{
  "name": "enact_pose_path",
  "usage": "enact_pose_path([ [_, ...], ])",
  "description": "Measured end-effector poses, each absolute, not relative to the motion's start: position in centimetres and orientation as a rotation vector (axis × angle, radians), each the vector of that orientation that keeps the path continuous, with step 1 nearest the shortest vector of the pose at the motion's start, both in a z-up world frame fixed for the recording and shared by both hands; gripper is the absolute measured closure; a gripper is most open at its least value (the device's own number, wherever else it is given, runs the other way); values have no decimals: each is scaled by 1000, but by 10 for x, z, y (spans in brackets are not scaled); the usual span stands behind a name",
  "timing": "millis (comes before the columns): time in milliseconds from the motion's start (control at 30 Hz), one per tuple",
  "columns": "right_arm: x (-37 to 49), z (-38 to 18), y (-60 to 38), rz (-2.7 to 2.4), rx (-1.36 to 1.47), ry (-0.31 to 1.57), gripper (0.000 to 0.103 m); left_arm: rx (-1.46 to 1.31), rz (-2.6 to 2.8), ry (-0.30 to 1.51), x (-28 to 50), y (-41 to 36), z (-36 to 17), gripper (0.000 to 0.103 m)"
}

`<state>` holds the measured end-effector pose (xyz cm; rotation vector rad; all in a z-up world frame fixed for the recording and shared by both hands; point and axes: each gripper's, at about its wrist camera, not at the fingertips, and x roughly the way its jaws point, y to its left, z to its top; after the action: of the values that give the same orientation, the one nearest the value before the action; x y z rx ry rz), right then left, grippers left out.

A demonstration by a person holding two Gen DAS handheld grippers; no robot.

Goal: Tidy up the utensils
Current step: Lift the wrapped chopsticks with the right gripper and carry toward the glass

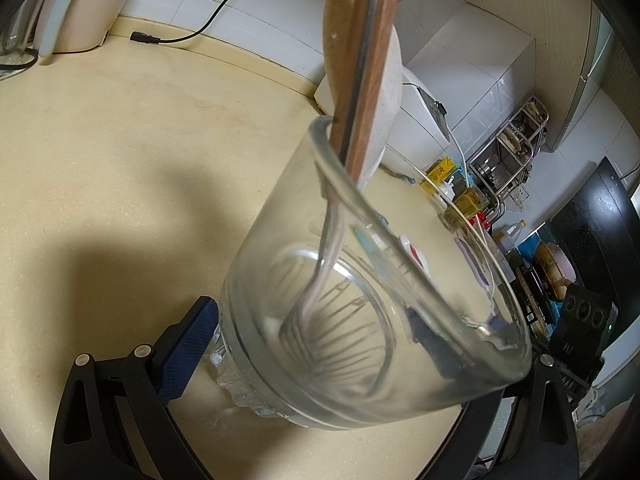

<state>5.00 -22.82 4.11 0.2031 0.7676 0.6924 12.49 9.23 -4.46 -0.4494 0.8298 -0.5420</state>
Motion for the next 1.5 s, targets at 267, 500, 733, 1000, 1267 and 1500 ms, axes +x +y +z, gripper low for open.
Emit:
enact_pose_path([
  [267, 56, 67, -239, 709, 278, 700, 92, -449, -542, 830, 125, 92, -45, 4],
  [500, 66, 104, -245, 706, 276, 579, 92, -449, -542, 830, 125, 92, -44, 4],
  [733, 76, 136, -237, 731, 264, 478, 92, -450, -542, 830, 125, 92, -44, 4],
  [1000, 85, 170, -219, 776, 260, 392, 94, -450, -542, 830, 125, 92, -44, 4],
  [1267, 100, 178, -195, 766, 206, 411, 94, -450, -543, 831, 125, 92, -44, 4],
  [1500, 96, 129, -194, 738, 150, 579, 86, -449, -543, 831, 125, 92, -44, 4],
])
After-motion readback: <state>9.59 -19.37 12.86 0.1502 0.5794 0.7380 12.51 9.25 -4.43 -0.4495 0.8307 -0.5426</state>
